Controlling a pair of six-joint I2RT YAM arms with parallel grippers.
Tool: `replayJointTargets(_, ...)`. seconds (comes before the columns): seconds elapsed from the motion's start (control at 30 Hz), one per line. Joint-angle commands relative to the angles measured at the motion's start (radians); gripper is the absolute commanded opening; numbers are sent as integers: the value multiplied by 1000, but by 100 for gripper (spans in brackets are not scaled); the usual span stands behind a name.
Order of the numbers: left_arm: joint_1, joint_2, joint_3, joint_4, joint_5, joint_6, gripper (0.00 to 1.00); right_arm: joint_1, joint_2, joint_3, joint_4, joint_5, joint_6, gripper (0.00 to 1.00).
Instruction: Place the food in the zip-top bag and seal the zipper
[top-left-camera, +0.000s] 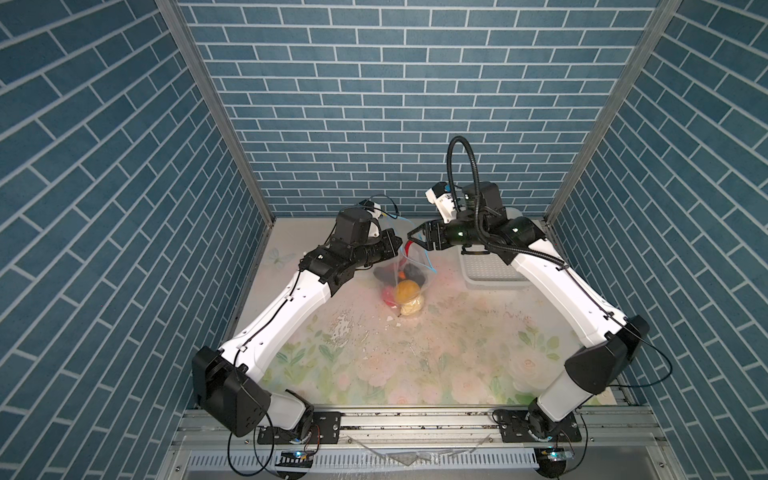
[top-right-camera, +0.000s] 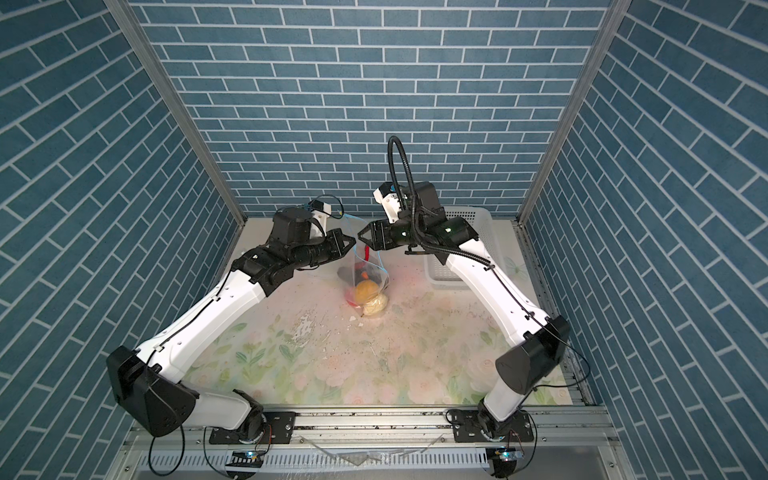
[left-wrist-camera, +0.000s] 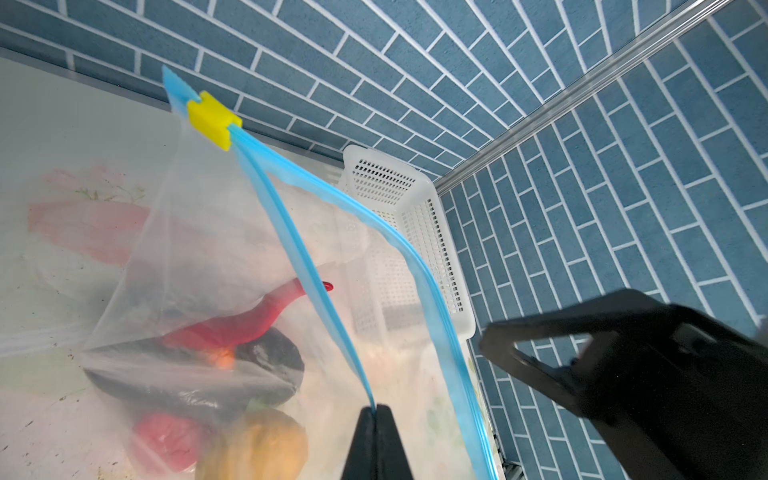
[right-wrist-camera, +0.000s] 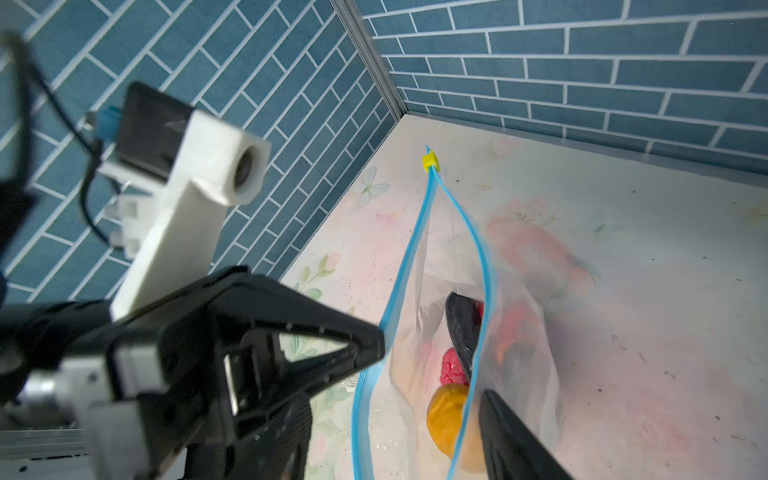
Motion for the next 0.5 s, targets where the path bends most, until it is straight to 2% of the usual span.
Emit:
replayJointTargets(0.0,6,-7,-11,36,10,3,3,6,-129,-161,190,36,-124,68)
replayJointTargets(0.27,6,3,-11,45,15,-1,3,19,-337,-540,481,-56,-216,68)
replayJointTargets(0.47,7,1,-16,42,12,-1,3,21,-396,-700,553,55,-286,70)
